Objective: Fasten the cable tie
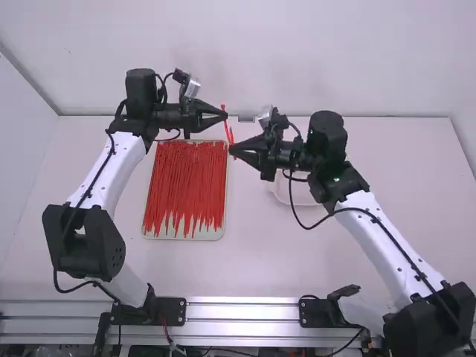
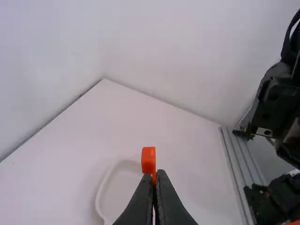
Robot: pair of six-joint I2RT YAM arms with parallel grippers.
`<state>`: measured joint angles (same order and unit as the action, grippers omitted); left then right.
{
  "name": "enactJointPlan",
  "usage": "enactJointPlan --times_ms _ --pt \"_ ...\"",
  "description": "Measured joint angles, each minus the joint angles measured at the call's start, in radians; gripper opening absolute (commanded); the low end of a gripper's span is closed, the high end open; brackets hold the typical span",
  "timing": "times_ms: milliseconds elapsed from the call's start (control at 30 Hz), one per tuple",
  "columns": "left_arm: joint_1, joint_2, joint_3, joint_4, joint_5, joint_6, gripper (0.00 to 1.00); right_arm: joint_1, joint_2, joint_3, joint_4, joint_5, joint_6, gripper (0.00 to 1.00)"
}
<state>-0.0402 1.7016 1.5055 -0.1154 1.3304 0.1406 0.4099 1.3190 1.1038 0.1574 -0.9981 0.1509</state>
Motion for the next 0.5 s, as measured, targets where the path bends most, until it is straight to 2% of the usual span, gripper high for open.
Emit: enactJointPlan --times_ms 167,333,500 --pt "-0.006 0.0 0.0 -0.008 0.0 0.071 0.02 0.011 0.062 0.0 0.035 -0.01 0.058 0.0" --pt "-0.029 0.0 -0.002 -0.006 0.0 0.167 0.02 -0.016 0.151 0.0 0.143 -0.091 0.182 0.0" --pt "-0.076 0.0 -0.027 -0.005 0.0 0.284 0.02 -0.045 0.176 0.0 0.17 -0.166 0.295 0.0"
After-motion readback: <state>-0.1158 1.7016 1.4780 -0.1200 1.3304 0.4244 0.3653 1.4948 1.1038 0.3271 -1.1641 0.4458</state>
